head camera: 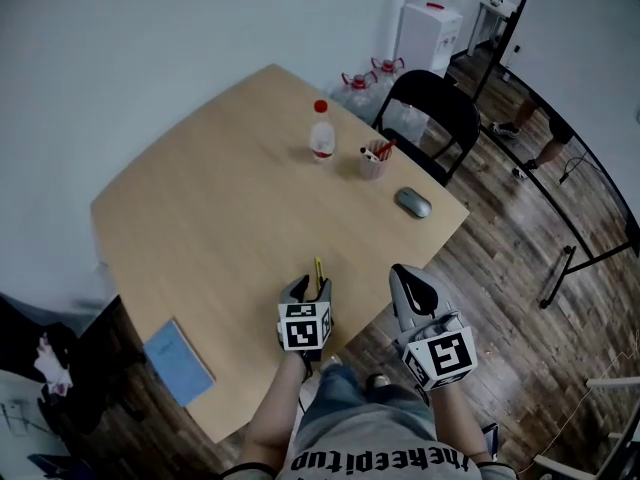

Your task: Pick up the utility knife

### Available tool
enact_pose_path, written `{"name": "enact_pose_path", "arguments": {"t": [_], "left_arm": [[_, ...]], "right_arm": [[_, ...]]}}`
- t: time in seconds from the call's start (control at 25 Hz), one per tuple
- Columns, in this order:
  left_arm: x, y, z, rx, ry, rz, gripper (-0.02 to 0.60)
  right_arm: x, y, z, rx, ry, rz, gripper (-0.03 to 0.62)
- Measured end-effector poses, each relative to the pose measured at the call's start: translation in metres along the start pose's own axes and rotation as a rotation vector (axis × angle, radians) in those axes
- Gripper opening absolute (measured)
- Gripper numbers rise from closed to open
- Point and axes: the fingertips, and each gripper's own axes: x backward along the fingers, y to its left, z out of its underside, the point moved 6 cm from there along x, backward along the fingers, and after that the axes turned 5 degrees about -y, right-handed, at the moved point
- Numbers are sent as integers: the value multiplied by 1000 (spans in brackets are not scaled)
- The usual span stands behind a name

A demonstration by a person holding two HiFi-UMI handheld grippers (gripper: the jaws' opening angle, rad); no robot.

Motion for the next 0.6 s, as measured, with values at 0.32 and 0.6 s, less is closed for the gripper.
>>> {"name": "enact_pose_path", "arguments": {"t": [0.32,0.6], "left_arm": [[-27,5,21,-11,126,-33,224],[-45,6,29,-35,176,-52,221]], "right_arm": [[4,-11,7,-9,22,55,3],[6,-20,11,-9,40,85,3]]}}
